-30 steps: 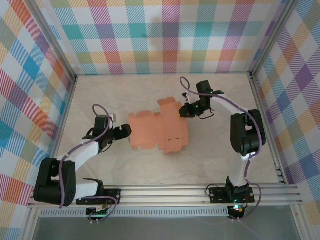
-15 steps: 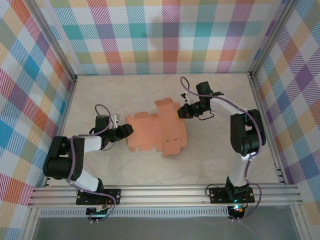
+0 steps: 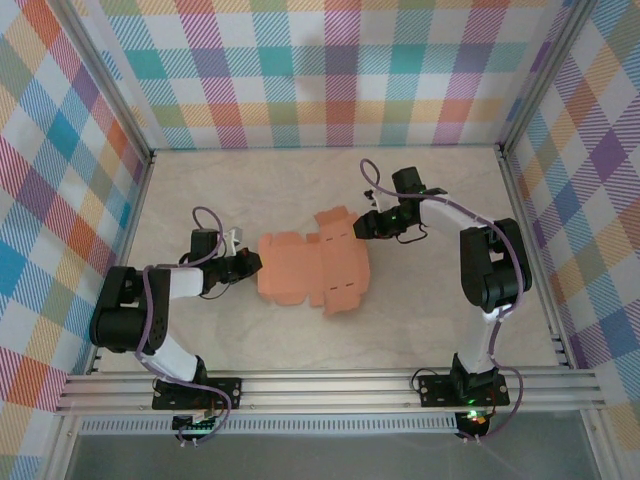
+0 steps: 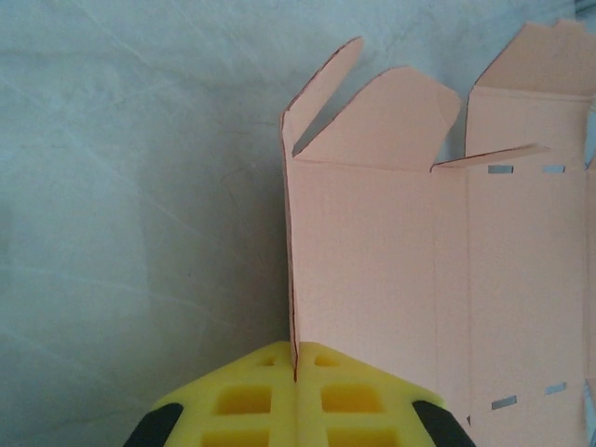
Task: Fold the paper box
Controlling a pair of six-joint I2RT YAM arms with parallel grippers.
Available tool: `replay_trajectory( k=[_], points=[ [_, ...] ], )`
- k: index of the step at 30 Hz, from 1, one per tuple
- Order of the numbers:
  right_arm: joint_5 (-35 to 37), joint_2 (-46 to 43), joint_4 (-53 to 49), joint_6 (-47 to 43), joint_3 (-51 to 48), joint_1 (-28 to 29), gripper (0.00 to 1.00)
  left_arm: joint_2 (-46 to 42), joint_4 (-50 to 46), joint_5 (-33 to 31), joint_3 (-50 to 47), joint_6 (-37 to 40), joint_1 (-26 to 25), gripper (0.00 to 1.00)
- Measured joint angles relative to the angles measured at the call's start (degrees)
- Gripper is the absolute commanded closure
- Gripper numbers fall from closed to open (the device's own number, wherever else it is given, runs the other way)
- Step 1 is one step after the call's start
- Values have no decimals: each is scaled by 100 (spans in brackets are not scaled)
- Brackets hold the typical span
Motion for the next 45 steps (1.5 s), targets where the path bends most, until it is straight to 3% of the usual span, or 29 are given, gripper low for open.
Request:
replay_trajectory(
  k=[5, 8, 12, 17, 30, 39, 42, 45],
  points=[
    [400, -74, 223, 197, -57, -26, 42, -426, -704, -114, 249, 234, 0, 98],
    [686, -212, 352, 446, -83, -31, 42, -619, -1051, -212, 396, 358, -7, 97],
    [883, -205, 452, 758, 31, -31, 55, -721, -1364, -332, 505, 494, -20, 97],
    [1078, 356, 109, 1178, 920, -31, 67, -723, -1648, -463, 575, 601, -109, 97],
    [925, 1034, -374, 1482, 1325, -31, 83, -767, -2087, -863, 695, 640, -205, 97],
    [420, 1012, -472, 1290, 1027, -31, 84, -787, -2238, -1014, 723, 643, -208, 100],
    [424, 1010, -479, 1268, 1023, -31, 73, -809, -2243, -1016, 723, 643, -208, 100],
    [684, 984, -417, 1311, 1016, -31, 72, -809, -2264, -1014, 732, 645, -208, 100]
  ],
)
